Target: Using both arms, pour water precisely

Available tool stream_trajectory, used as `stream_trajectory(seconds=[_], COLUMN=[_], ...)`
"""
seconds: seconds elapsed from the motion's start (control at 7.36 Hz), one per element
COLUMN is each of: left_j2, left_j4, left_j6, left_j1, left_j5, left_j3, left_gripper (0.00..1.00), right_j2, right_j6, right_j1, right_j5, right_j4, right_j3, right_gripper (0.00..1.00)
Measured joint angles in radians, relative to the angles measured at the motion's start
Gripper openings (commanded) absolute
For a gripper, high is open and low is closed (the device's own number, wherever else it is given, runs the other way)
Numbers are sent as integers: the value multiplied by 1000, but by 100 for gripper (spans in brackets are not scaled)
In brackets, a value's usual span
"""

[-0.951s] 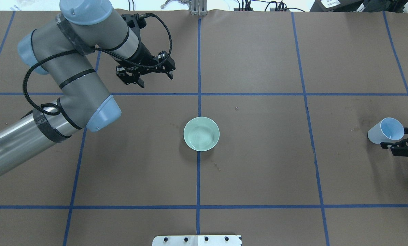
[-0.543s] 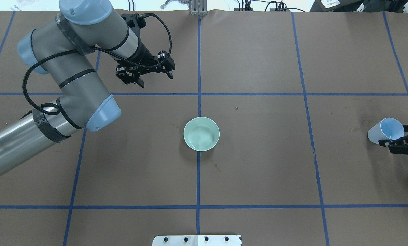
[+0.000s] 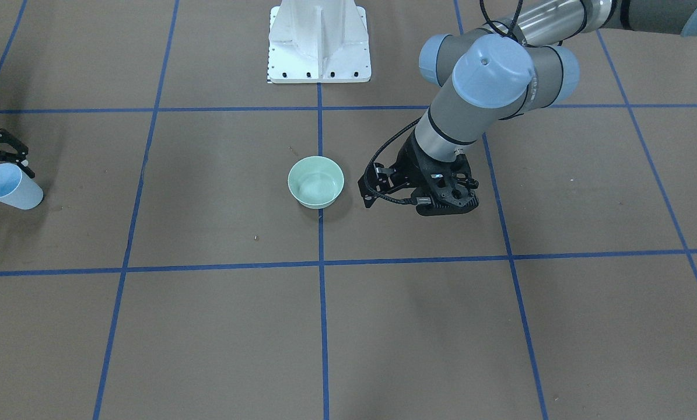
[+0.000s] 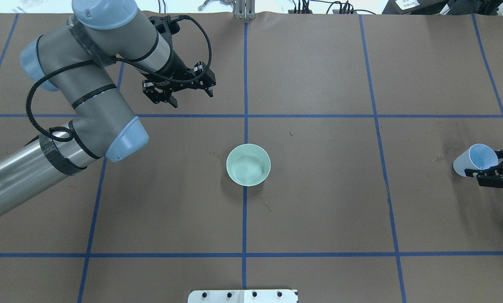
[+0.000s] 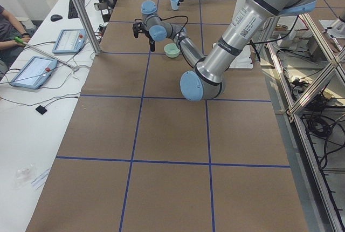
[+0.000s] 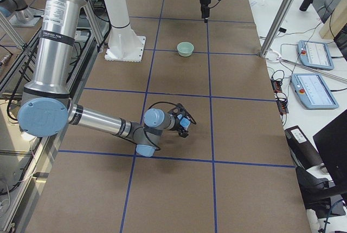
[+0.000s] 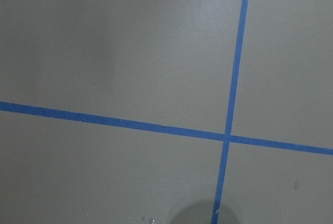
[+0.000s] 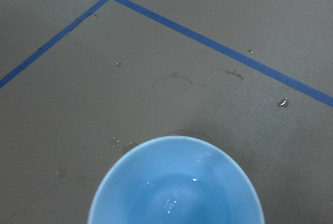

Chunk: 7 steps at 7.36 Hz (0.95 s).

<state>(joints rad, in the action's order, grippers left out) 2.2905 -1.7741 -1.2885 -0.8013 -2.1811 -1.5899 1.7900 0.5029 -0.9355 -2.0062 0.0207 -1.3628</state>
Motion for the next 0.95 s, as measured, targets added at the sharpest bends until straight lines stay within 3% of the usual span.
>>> stream_trajectory(seconds=[0.95], left_j2=[1], left_j4=[59], left_j6=[1], left_j1=[-8], left_j5=[-2], left_j3=[-47], left_gripper=[100], right_j2=[0], right_j6=[15], right_j1=[43], right_j5=[81], right_j4=[126], right_j3=[49], right_gripper=[98])
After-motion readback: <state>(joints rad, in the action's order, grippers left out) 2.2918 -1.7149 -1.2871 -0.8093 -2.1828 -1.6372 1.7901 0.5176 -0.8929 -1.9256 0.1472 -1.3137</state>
